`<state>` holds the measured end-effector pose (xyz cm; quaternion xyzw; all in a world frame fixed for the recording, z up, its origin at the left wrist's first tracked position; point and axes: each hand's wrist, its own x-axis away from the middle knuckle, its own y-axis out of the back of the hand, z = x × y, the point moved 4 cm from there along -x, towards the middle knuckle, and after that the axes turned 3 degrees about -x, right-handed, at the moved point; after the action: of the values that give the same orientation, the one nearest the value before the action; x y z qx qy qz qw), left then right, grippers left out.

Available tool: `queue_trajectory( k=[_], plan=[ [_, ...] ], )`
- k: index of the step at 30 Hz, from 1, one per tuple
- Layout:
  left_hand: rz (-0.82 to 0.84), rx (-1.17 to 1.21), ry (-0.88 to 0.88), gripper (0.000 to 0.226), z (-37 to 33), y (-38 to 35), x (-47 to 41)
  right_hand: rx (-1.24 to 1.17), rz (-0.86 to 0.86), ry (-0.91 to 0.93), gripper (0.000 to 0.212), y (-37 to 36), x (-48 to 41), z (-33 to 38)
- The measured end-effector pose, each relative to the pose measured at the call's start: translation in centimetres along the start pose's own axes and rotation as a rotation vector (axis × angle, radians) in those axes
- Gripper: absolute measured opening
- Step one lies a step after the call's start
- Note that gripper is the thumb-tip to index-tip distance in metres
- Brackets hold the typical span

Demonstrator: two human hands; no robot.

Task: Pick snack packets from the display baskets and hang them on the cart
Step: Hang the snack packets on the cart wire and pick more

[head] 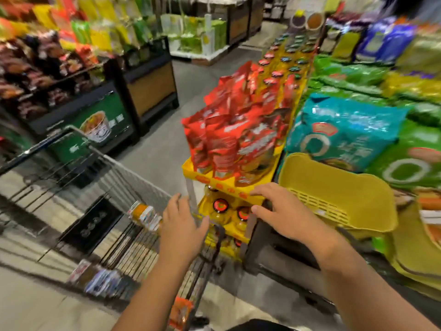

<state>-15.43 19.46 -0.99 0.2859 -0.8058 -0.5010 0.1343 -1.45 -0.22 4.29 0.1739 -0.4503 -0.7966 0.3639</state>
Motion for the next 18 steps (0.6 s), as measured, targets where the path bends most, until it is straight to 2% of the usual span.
queue_trajectory(
  k=[4, 10, 14, 18],
  plan=[
    [0.022, 0.06, -0.084, 0.064, -9.3, -4.4, -0.6, 0.002, -0.003, -0.081, 0.036, 5.0, 3.4, -7.7],
    [0.137, 0.1, -0.098, 0.063, -18.0, -10.7, -0.9, -0.02, 0.073, -0.332, 0.041, 10.3, 7.3, -19.5],
    [0.164, 0.137, -0.057, 0.057, -21.0, -11.5, -0.7, 0.02, 0.269, -0.321, 0.048, 9.9, 8.0, -22.8],
    [0.171, 0.114, -0.088, 0.058, -21.5, -11.0, -1.4, 0.063, 0.374, -0.252, 0.053, 8.9, 6.7, -23.6]
  ],
)
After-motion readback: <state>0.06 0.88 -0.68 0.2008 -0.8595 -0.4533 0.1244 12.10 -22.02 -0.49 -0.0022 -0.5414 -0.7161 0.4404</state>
